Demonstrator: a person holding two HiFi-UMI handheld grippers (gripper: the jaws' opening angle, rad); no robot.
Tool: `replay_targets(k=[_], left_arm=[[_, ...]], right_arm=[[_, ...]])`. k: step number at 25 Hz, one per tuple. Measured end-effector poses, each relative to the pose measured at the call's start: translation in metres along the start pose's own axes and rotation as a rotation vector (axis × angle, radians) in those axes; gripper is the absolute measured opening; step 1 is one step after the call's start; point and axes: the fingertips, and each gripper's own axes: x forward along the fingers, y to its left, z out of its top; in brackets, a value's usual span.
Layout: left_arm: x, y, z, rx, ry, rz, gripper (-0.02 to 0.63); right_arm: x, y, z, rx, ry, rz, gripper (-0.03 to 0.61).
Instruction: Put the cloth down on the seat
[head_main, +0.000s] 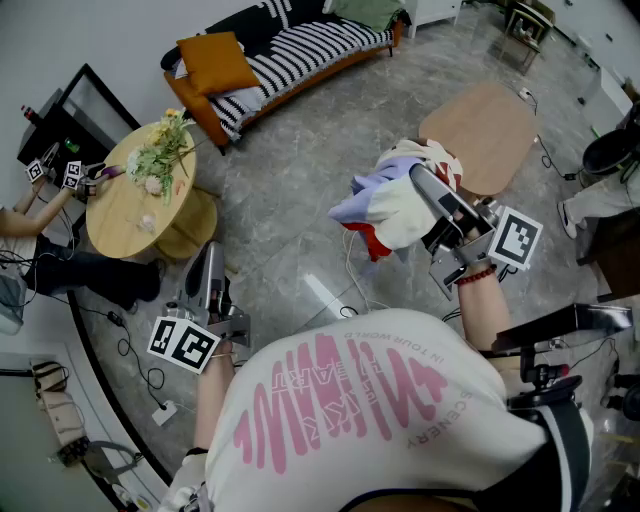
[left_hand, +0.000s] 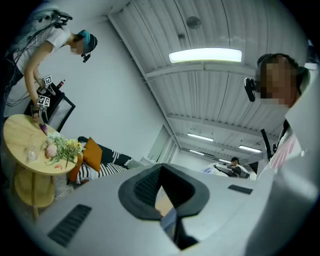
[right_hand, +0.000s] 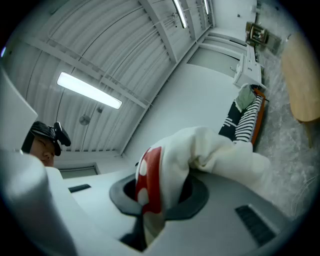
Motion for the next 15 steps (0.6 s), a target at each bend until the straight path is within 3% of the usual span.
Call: replay_targets(k=[9, 15], left_arm=[[0.002, 0.002, 0.004, -0.004, 0.005, -0.009, 0.009], [-0.009, 0.003, 0.011, -0.007, 0.017, 0.0, 0.009]], right_arm=[[0.001, -0.002, 0.002, -0.01, -0.009, -0.015, 0.052], [0.001, 0.002, 0.003, 0.038, -0.032, -0.007, 0.052]])
